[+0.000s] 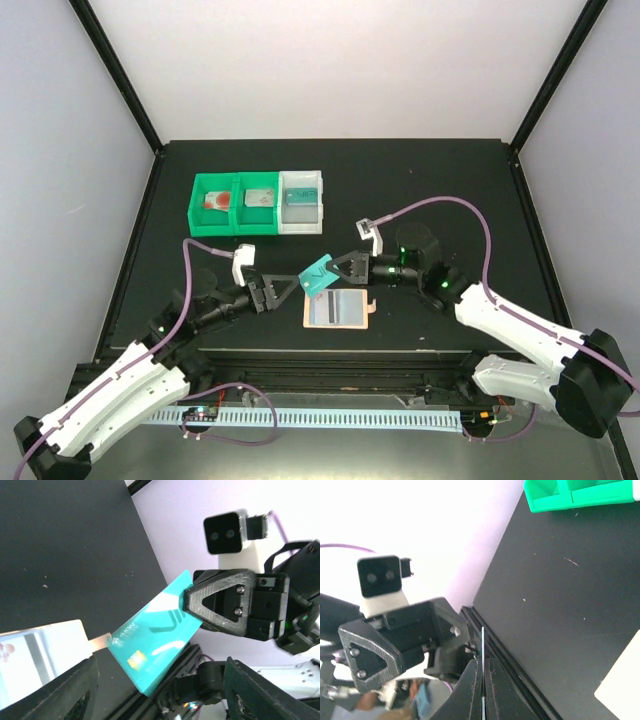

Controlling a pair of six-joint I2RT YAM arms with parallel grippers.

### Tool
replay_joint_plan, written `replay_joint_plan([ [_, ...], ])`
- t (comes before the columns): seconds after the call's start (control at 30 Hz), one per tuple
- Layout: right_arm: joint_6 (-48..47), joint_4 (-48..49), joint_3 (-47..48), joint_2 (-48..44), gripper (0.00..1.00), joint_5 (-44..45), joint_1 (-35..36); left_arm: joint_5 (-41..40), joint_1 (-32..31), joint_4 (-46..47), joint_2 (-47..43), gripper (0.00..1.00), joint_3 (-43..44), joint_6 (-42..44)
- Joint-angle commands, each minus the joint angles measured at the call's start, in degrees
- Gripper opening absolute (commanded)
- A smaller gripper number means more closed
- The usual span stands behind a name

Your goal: Take the credit cards out of the card holder

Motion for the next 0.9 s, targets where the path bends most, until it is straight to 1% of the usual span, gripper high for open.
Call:
replay_joint_plan([
  [0.0,19.51,21.62,-5.71,-0.47,0.01,2.77,-0.54,-0.17,0.41,11.42,0.1,0.68,-2.28,-10.52],
  [0.07,22.85,24.95,-6.97,-0.32,0.01,3.7,-0.49,0.08,0.37,13.98,0.96,0.64,-2.85,-12.94],
  [0.2,26.73,27.09,-8.41,-1.19,0.01,7.15,-0.5,2.08,0.38,20.74,3.37,0.6,-3.46,-15.04],
  [0.33,31.98,33.26,-9.87,-0.44,0.01,8.21,-0.56,3.38,0.43,23.25,6.58,0.55,-2.87,-15.87],
  [0.47,32.28,32.71,-8.98,0.18,0.01,8.49,-0.51,4.19,0.41,26.71,8.21,0.49,-3.17,-16.94],
  [0.6,32.87,32.96,-9.23,0.57,0.01,8.85,-0.5,2.4,0.37,25.39,7.64,0.43,-2.67,-16.45],
  [0.7,32.53,32.81,-9.65,0.75,0.01,9.42,-0.49,1.27,0.43,24.54,6.9,0.35,-2.78,-16.35],
  [0.87,33.05,33.5,-10.56,1.09,0.01,9.74,-0.56,1.09,0.42,24.58,6.92,0.13,-3.04,-16.54],
])
